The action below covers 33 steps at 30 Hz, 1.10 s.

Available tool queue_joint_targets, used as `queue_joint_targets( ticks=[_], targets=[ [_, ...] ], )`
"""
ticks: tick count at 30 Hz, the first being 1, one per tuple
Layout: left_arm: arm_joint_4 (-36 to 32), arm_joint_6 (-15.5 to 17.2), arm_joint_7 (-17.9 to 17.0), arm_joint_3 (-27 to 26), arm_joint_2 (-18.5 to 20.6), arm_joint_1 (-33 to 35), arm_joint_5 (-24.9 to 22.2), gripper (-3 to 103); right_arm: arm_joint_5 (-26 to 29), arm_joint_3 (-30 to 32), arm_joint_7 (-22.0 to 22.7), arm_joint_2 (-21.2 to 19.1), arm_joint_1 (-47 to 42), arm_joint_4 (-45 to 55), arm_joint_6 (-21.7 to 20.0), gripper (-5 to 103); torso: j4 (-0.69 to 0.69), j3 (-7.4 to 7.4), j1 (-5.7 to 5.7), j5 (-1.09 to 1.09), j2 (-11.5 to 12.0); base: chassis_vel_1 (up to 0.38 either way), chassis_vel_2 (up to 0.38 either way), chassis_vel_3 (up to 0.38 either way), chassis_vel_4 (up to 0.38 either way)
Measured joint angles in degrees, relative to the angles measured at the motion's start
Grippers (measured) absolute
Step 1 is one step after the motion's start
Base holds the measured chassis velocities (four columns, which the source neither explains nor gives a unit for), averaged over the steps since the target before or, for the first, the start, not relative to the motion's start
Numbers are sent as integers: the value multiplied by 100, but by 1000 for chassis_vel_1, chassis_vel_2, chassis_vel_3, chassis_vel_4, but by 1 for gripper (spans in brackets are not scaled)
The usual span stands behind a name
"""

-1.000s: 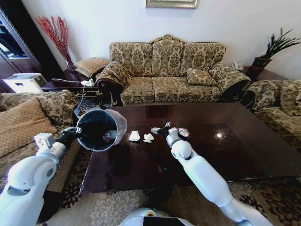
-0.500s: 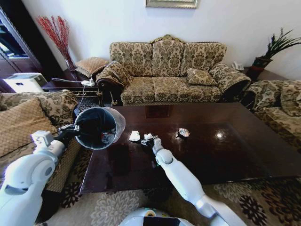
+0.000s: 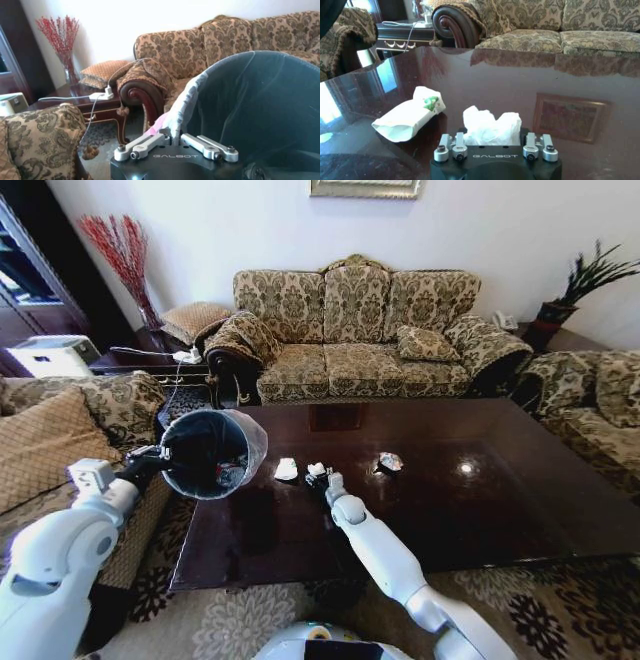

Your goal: Move to the front of the table and place the trash on the table into the trash bin.

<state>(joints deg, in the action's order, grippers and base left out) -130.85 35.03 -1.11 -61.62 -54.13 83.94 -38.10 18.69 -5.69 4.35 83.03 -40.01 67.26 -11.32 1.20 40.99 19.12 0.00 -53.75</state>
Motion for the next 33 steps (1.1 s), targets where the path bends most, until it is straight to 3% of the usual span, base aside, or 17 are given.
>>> queue_joint_targets(
  ticks=[7, 12, 13, 15, 21, 23, 25, 27, 33],
  targets=[
    [-38, -2, 23, -15, 22, 21, 15, 0, -28, 68, -14, -76, -29, 107, 21, 36, 5, 2, 1, 2, 1, 0, 0, 0, 0],
    [-62, -7, 29, -16, 13, 54, 12, 0, -45, 283, 116, -442, -20, 959, 109, 15, 2, 4, 3, 3, 2, 0, 0, 0, 0],
    [-62, -7, 29, -16, 13, 54, 12, 0, -45, 283, 116, -442, -20, 959, 109, 15, 2, 4, 3, 3, 2, 0, 0, 0, 0],
    [-65, -6, 101, -8, -5, 63, 13, 0, 365, 361, 246, -851, 207, 1889, -51, 4, 1, 2, 2, 1, 2, 0, 0, 0, 0],
    [-44, 36, 123, 123, -64, -44, 12, 0, 1205, 258, 349, -1479, 838, 3188, -451, 1, 1, 2, 2, 0, 2, 0, 0, 0, 0],
    [-50, 160, 127, 217, -97, -132, -18, 0, 1816, -41, 437, -1699, 1365, 3902, -744, 0, 0, 1, 2, 0, 2, 0, 0, 0, 0],
    [-55, 197, 128, 234, -98, -152, -36, 0, 1962, -128, 478, -1718, 1480, 4028, -803, 0, 0, 2, 2, 1, 2, 0, 0, 0, 0],
    [-76, 355, 127, 293, -47, -237, -110, 0, 2769, -751, 803, -1704, 2183, 4558, -1002, 0, 3, 1, 1, -1, 1, 0, 0, 0, 0],
    [-130, 558, 126, 310, 136, -299, -295, 0, 3659, -1749, 1109, -1506, 2948, 4951, -1231, 0, 4, 1, 1, -2, 1, 0, 0, 0, 0]
  ],
)
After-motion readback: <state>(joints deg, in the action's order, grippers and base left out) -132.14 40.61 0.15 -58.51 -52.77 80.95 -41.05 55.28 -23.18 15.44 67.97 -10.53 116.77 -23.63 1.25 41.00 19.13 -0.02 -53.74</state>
